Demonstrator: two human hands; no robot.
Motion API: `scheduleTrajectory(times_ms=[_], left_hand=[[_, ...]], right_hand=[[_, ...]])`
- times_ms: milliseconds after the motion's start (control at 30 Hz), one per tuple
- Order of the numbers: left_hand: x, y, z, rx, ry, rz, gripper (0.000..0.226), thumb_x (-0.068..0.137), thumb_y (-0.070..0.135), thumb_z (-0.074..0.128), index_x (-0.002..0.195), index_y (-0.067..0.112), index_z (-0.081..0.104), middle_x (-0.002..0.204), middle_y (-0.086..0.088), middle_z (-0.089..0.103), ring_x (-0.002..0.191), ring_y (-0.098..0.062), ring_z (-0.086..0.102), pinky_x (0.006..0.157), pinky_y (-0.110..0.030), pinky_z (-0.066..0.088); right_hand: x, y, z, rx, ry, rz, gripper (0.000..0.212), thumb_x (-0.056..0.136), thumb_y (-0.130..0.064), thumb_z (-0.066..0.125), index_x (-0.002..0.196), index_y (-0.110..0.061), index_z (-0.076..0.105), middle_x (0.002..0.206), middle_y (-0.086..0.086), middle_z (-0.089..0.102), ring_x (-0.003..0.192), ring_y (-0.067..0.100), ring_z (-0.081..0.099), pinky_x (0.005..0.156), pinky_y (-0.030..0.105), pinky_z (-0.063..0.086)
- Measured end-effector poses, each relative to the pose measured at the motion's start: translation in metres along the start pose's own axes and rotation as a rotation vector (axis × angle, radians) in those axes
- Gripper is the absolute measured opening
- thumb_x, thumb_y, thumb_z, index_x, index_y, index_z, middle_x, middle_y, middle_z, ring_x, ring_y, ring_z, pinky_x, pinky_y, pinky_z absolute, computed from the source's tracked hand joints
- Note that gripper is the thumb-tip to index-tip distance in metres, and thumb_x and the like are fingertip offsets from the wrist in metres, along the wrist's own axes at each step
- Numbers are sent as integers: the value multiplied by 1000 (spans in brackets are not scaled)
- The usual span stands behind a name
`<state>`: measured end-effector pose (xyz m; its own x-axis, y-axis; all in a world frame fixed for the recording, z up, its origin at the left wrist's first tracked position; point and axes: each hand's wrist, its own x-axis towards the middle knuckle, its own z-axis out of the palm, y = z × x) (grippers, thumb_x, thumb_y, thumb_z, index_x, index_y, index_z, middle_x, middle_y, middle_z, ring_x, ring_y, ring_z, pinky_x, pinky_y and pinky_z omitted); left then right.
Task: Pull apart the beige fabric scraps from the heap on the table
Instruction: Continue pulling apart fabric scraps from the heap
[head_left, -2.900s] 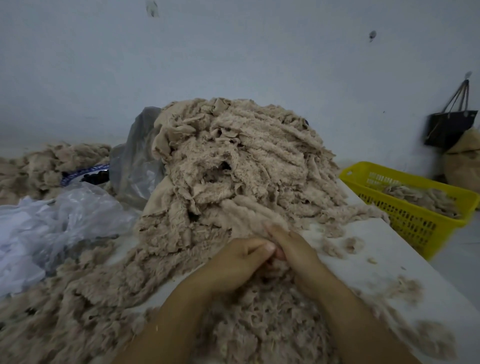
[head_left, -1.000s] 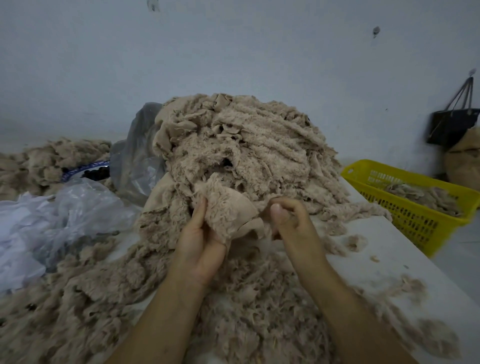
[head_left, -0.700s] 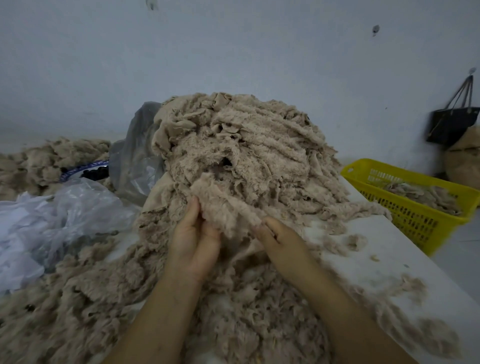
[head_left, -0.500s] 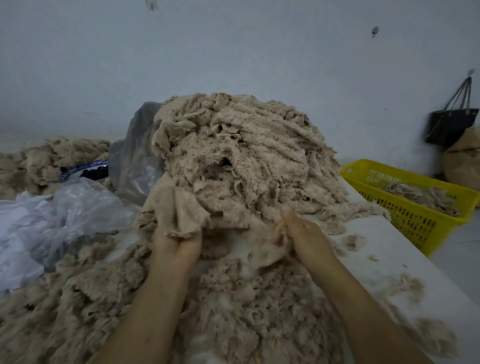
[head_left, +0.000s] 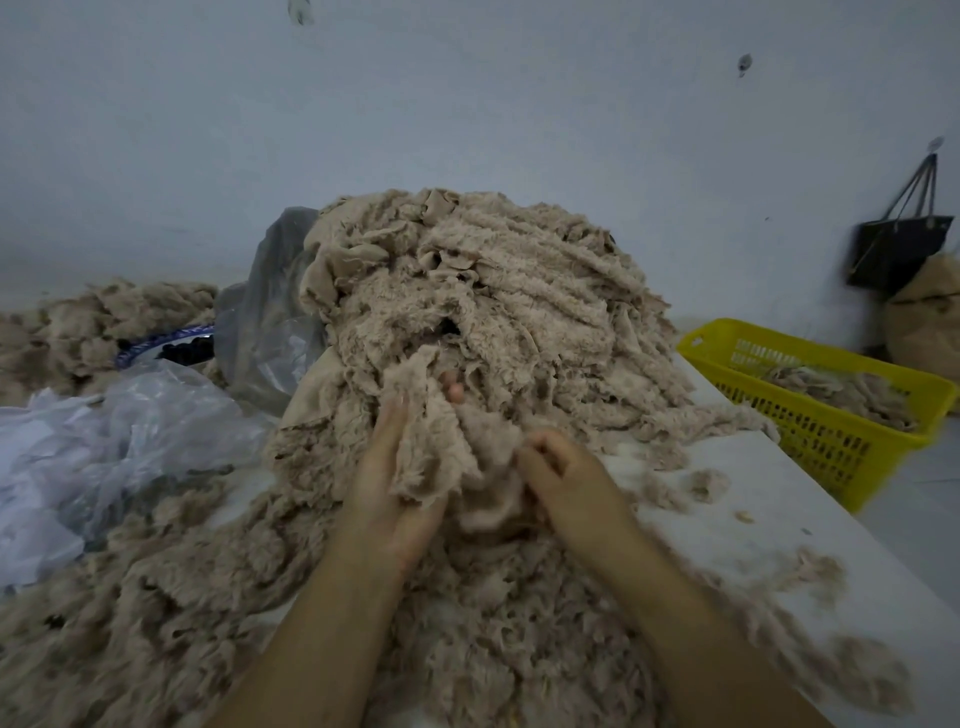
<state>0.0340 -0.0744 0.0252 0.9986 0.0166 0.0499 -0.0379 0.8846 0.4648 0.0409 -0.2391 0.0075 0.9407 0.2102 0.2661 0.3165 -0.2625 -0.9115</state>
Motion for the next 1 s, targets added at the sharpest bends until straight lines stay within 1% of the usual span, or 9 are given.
scheduleTrajectory(times_ms=[100, 233, 367, 467, 567, 700, 833, 933, 1000], left_hand=[[-4, -12, 5, 599, 28, 134, 21, 98, 21, 57, 111, 25, 71, 106, 5, 76, 98, -16, 73, 81, -28, 58], [-6, -37, 0, 1338, -233, 164, 31, 103, 24, 49, 79, 33, 67, 91, 41, 54, 89, 18, 54, 75, 1, 39], [-4, -26, -4, 1105, -229, 8, 26, 88, 39, 52, 101, 44, 75, 111, 42, 60, 106, 19, 55, 86, -5, 45], [1, -17, -10, 1105, 70, 121, 22, 96, 42, 55, 95, 43, 77, 102, 23, 73, 98, -2, 67, 89, -29, 52], [7, -13, -16, 1107, 374, 145, 19, 99, 39, 55, 106, 36, 72, 84, 12, 71, 76, -10, 68, 71, -31, 56], [14, -19, -19, 737, 363, -130, 33, 101, 18, 57, 130, 3, 51, 92, -5, 70, 78, -17, 72, 66, -29, 57], [13, -20, -21, 541, 261, -241, 16, 97, 16, 62, 109, 4, 61, 104, -11, 67, 87, -17, 72, 73, -27, 59], [12, -21, -18, 551, 174, -189, 25, 101, 15, 55, 118, 1, 64, 115, -15, 71, 102, -24, 69, 94, -36, 54], [7, -22, -14, 573, 78, -187, 24, 102, 12, 52, 116, -2, 65, 108, -17, 74, 99, -24, 72, 83, -31, 58]], right_hand=[[4, -1, -7, 581, -41, 139, 26, 103, -37, 49, 100, -33, 75, 102, 7, 75, 93, 23, 70, 84, 36, 56], [-3, 1, -2, 453, -135, 154, 43, 90, -54, 62, 86, -14, 78, 81, 15, 75, 82, 28, 73, 74, 30, 58], [2, 2, -13, 615, 29, 214, 30, 97, -30, 56, 102, -6, 73, 91, 15, 75, 83, 26, 74, 69, 30, 59], [8, -3, -47, 1001, 385, 35, 35, 92, -45, 57, 101, -16, 72, 85, 1, 69, 68, 13, 66, 55, 24, 55], [10, 9, -70, 1313, 672, 72, 69, 92, -63, 51, 131, -7, 54, 120, 6, 61, 100, 18, 67, 71, 26, 57], [13, 22, -42, 706, 522, 364, 35, 101, -40, 53, 119, -11, 60, 100, 1, 72, 76, 12, 71, 66, 27, 55], [11, 28, -16, 17, 185, 271, 16, 99, -44, 51, 111, -37, 59, 83, -17, 72, 73, 2, 68, 65, 23, 53], [5, 24, -4, -20, -37, 159, 38, 84, -72, 50, 119, -59, 49, 116, -34, 56, 96, 4, 65, 82, 25, 53], [3, 23, 2, -16, -142, 132, 34, 75, -82, 50, 106, -69, 51, 106, -37, 62, 91, -4, 66, 72, 13, 50]])
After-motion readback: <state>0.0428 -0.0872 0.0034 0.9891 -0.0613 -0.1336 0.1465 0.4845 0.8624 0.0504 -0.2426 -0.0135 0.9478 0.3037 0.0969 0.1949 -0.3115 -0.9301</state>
